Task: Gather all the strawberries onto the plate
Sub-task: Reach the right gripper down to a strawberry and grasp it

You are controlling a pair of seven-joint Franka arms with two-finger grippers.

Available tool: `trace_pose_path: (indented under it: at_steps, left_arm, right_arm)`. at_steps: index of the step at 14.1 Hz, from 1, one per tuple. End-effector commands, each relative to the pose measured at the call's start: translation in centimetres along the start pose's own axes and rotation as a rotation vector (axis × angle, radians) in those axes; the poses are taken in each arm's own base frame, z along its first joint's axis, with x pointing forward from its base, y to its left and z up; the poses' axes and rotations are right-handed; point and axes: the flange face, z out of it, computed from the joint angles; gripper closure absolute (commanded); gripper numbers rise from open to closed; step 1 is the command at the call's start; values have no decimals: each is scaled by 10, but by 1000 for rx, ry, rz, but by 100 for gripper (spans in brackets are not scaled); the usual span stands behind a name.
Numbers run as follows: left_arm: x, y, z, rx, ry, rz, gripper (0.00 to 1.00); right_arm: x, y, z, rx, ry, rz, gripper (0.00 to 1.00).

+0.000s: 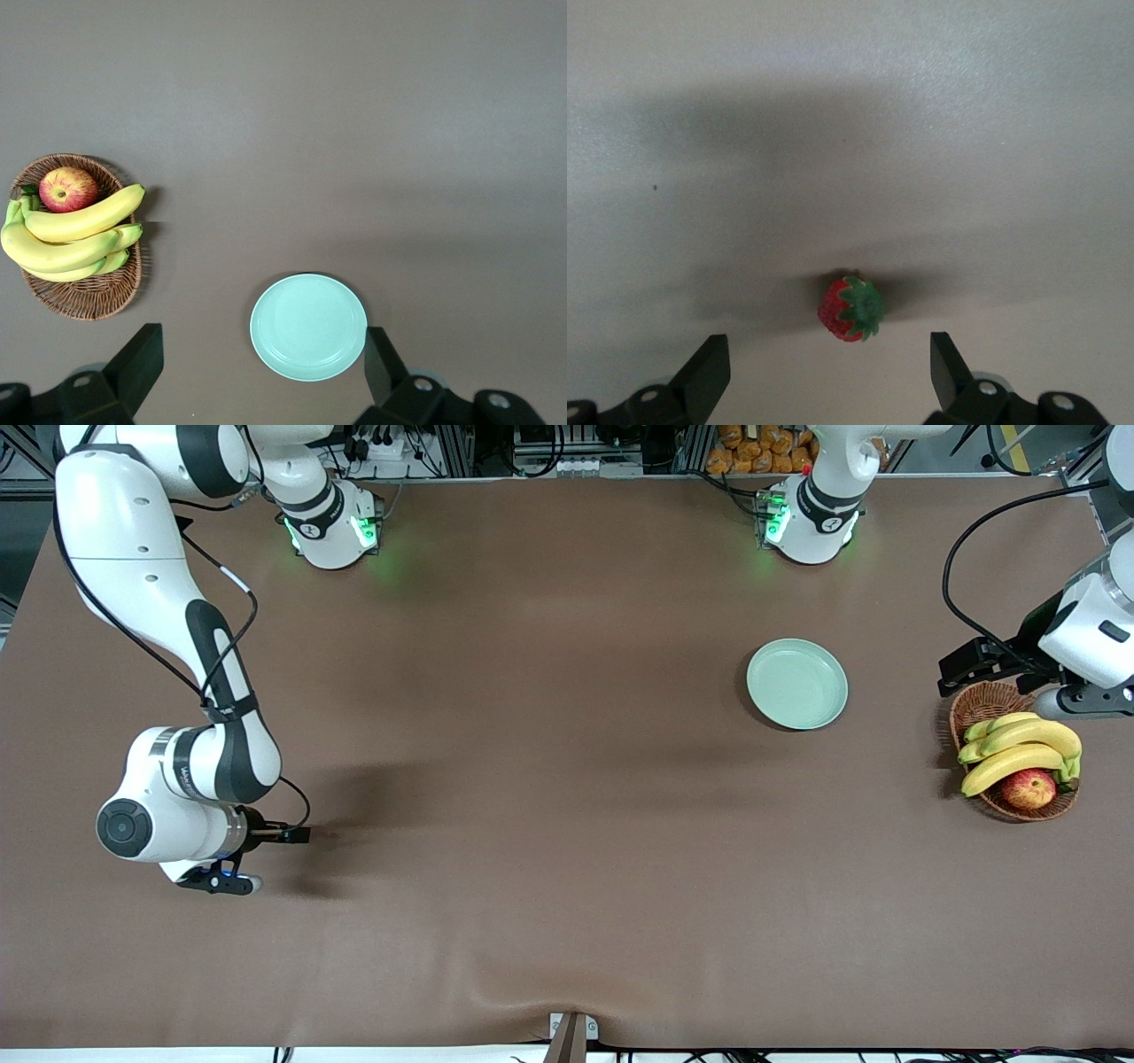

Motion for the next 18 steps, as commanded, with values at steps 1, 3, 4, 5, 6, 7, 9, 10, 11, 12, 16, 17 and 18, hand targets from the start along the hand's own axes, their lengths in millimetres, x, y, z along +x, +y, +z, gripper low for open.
trace_pose_path:
  at_steps: [1, 3, 4, 5, 6, 7, 9, 10, 11, 12, 16, 17, 18]
  left_arm:
    - [0, 0, -2, -7, -4, -15, 0]
    - [0, -1, -1, -7, -7, -15, 0]
    - [1, -1, 0, -7, -9, -16, 0]
    - [2, 0, 2, -6, -13, -15, 0]
    - [2, 1, 3, -6, -13, -13, 0]
    - [2, 1, 3, -6, -15, -13, 0]
    - [1, 0, 3, -6, -15, -13, 0]
    - [2, 0, 2, -6, -13, -13, 0]
    - [2, -1, 3, -6, -15, -15, 0]
    - [2, -1, 5, -6, -18, -15, 0]
    - [3, -3, 6, -7, -20, -18, 0]
    - [3, -3, 6, -7, -20, -18, 0]
    - [3, -3, 6, -9, -20, -18, 0]
  right_arm:
    - [2, 4, 12, 16, -10, 19, 0]
    - [2, 6, 19, 15, -19, 14, 0]
    - [2, 8, 21, 15, -21, 17, 0]
    - [4, 8, 22, 15, -12, 17, 0]
    - [6, 10, 23, 16, 4, 20, 0]
    - [6, 9, 24, 15, 4, 19, 0]
    - [7, 9, 25, 15, 10, 24, 0]
    - [7, 10, 27, 15, 12, 25, 0]
    - [7, 10, 27, 15, 13, 26, 0]
    - [7, 10, 28, 15, 6, 29, 11]
    - [4, 10, 30, 13, -16, 21, 58]
    - [3, 10, 31, 13, -28, 19, 72]
    - [1, 10, 30, 12, -37, 19, 88]
